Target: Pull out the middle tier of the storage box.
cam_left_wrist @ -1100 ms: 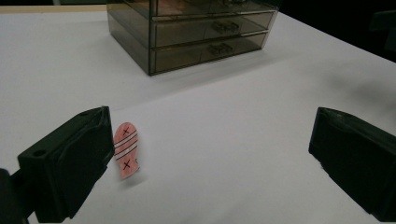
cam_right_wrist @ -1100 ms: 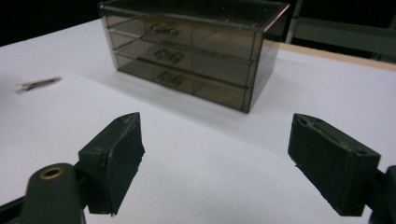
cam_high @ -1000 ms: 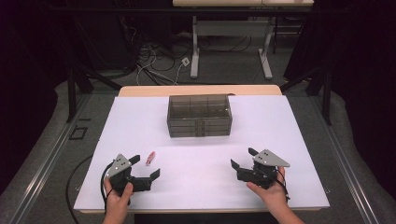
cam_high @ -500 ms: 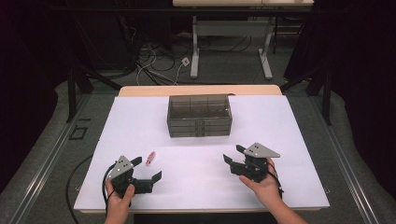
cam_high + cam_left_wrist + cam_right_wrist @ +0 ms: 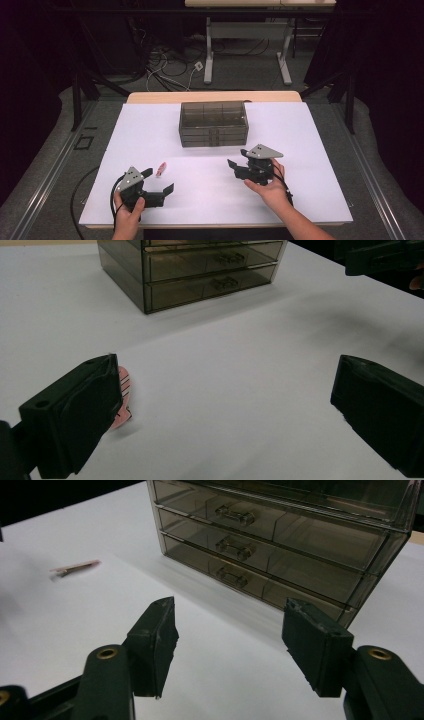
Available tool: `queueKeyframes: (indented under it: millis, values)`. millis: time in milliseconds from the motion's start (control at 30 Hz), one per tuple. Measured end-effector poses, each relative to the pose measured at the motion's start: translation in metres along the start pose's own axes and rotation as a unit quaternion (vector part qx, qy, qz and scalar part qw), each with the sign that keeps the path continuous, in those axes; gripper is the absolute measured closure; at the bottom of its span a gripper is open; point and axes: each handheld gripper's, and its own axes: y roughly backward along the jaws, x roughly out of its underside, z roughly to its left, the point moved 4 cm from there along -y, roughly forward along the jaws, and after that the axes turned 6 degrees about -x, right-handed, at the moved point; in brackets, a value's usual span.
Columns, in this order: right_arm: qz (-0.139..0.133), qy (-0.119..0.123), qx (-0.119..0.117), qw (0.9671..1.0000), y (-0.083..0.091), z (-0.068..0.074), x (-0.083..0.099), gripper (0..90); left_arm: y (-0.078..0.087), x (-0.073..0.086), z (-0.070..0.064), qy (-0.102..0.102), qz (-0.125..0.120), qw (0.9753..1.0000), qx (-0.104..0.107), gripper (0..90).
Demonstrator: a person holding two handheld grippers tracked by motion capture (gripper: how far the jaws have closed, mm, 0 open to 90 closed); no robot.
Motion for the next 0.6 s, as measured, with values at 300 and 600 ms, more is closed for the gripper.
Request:
queueKeyframes:
  millis: [300, 600]
  values:
    - [0.006, -0.013, 0.007, 0.9999, -0.008, -0.001, -0.008, 39.3, 0.000, 0.001, 0.000, 0.002, 0.007, 1.0000, 0.003, 0.4]
    - [0.016, -0.050, -0.006, 0.9986, -0.021, 0.001, -0.016, 40.1, 0.000, 0.001, 0.001, 0.009, 0.008, 0.9999, 0.002, 0.4]
